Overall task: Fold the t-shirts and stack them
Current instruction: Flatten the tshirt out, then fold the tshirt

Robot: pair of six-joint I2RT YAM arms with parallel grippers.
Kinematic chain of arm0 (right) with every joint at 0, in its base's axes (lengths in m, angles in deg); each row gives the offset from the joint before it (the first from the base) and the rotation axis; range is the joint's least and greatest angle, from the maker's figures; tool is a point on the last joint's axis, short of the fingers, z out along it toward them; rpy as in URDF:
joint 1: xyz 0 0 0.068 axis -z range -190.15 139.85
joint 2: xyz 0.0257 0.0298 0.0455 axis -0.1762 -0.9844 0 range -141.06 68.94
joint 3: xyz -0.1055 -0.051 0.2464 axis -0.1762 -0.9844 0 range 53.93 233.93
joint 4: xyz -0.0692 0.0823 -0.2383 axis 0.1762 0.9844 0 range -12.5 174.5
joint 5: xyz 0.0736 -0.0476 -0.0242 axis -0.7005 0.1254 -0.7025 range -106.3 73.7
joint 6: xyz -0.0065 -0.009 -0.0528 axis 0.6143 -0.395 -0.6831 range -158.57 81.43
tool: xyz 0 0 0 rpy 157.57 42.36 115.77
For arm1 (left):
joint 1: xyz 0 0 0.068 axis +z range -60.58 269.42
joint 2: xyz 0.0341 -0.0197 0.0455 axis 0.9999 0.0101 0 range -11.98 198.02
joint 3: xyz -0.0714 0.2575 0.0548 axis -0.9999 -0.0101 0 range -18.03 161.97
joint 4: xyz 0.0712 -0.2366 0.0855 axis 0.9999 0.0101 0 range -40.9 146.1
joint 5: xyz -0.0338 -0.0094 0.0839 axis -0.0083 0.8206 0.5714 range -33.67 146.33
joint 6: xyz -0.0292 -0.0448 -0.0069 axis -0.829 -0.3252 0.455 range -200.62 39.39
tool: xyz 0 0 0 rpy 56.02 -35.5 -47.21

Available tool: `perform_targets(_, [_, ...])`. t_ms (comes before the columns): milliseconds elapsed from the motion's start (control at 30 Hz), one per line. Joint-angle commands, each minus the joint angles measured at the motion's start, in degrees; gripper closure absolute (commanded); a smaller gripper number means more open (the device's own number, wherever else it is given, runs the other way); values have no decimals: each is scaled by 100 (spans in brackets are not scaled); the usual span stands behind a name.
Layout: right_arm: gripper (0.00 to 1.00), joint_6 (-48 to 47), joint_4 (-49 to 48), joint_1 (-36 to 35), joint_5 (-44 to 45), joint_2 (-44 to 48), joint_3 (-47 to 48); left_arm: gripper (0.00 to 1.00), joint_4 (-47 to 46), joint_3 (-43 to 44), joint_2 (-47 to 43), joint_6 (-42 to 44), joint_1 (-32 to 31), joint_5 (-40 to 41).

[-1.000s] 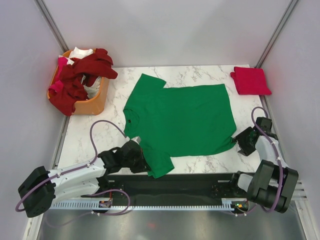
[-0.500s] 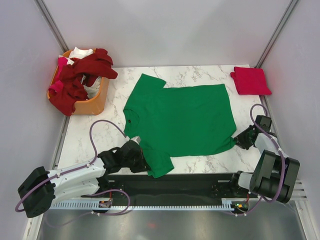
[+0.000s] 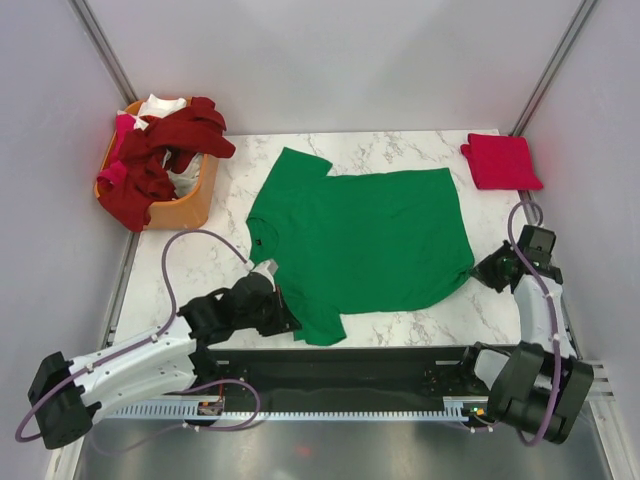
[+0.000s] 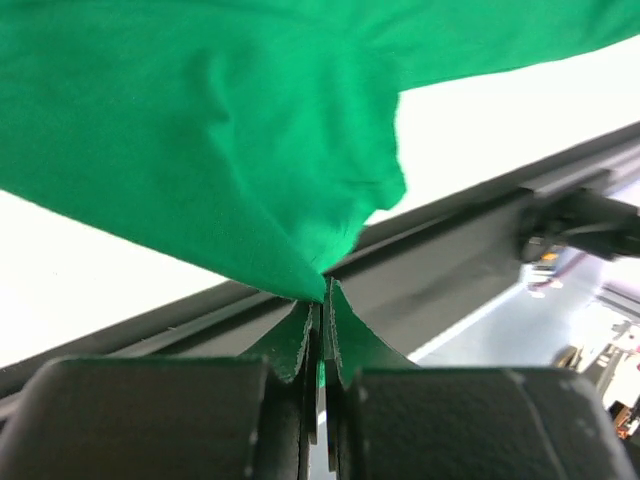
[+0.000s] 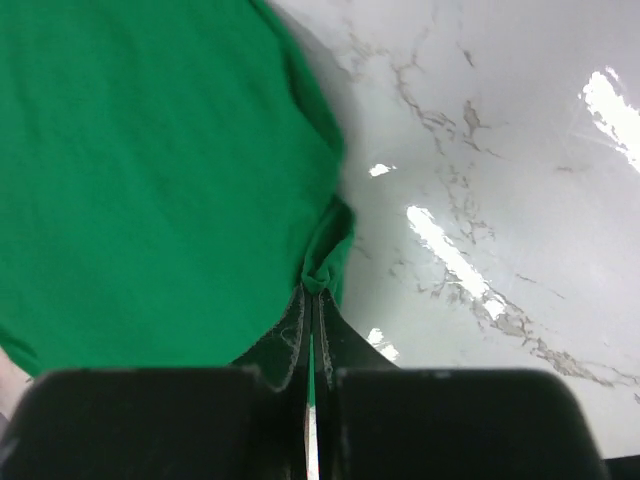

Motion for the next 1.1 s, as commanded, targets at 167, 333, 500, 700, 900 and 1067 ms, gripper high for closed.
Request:
perform_targets(167, [100,-8,1324,42,119,1439,371,98,1168,616,-578,171,13,224])
perform_targets(333, [100,-121,1404,33,92,1537,397,98,1774,1037,-605,224,13,537])
perform_targets(500, [100,-96,1176,33,-4,1055,792,98,2099,1837,-52,549,109,944])
perform_targets(700, [100,230,420,7,-269,255,1414,98,2284,3128,1116,1392,618,1094])
perform_targets(900, [100,344,200,-292,-66,-544,2329,98,2267,4280,1961,2148,1637,725])
perform_targets(1067, [100,388,41,-608,136,-1196,2743,98,2197,4790,2743,2403,2341,110])
